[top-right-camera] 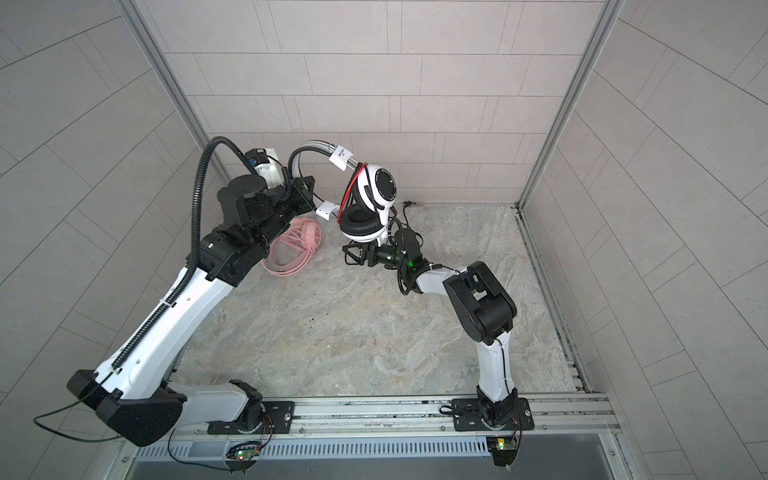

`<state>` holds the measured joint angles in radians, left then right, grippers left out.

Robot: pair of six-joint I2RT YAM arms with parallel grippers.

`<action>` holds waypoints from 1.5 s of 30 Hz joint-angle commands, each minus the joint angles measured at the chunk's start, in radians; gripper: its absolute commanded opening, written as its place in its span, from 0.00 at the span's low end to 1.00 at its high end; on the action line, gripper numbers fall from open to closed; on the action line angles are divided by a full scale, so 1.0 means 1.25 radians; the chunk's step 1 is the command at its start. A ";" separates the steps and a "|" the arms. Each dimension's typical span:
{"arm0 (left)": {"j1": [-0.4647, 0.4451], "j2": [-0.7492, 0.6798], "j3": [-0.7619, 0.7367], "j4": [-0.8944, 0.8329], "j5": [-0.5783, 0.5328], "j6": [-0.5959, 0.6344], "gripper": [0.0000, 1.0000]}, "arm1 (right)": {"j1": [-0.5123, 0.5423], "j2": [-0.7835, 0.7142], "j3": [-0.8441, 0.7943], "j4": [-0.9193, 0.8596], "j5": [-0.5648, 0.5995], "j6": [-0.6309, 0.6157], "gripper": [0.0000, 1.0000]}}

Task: Wrap the headphones

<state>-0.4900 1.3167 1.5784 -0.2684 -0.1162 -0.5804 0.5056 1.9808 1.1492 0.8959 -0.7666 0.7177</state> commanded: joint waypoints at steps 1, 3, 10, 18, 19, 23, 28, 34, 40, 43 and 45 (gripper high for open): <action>0.008 -0.005 0.039 0.054 0.004 -0.042 0.00 | 0.014 -0.017 0.004 0.052 -0.009 0.030 0.52; 0.012 0.003 0.040 0.057 0.009 -0.047 0.00 | 0.027 -0.038 -0.011 0.039 -0.008 0.020 0.37; 0.052 0.055 0.056 0.090 -0.002 -0.088 0.00 | 0.081 -0.141 -0.096 -0.142 0.031 -0.098 0.19; 0.061 0.131 0.065 0.154 -0.056 -0.111 0.00 | 0.236 -0.342 -0.125 -0.589 0.269 -0.331 0.15; 0.061 0.136 0.063 0.160 -0.066 -0.111 0.00 | 0.251 -0.359 -0.128 -0.612 0.284 -0.336 0.15; 0.061 0.151 0.054 0.176 -0.091 -0.111 0.00 | 0.313 -0.424 -0.127 -0.714 0.340 -0.356 0.12; 0.059 0.168 0.047 0.169 -0.106 -0.098 0.00 | 0.387 -0.450 -0.036 -0.901 0.400 -0.418 0.11; 0.047 0.185 0.016 0.137 -0.156 -0.012 0.00 | 0.418 -0.468 0.107 -1.107 0.481 -0.508 0.10; 0.026 0.195 -0.042 0.111 -0.203 0.089 0.00 | 0.417 -0.503 0.236 -1.237 0.578 -0.579 0.10; 0.018 0.196 -0.074 0.095 -0.202 0.116 0.00 | 0.413 -0.511 0.294 -1.276 0.632 -0.617 0.10; 0.019 0.194 -0.097 0.092 -0.191 0.120 0.00 | 0.404 -0.514 0.325 -1.292 0.661 -0.635 0.10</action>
<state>-0.4587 1.5749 1.4715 -0.1982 -0.3454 -0.4515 1.0195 1.3628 1.5097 -0.6254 -0.0338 0.0013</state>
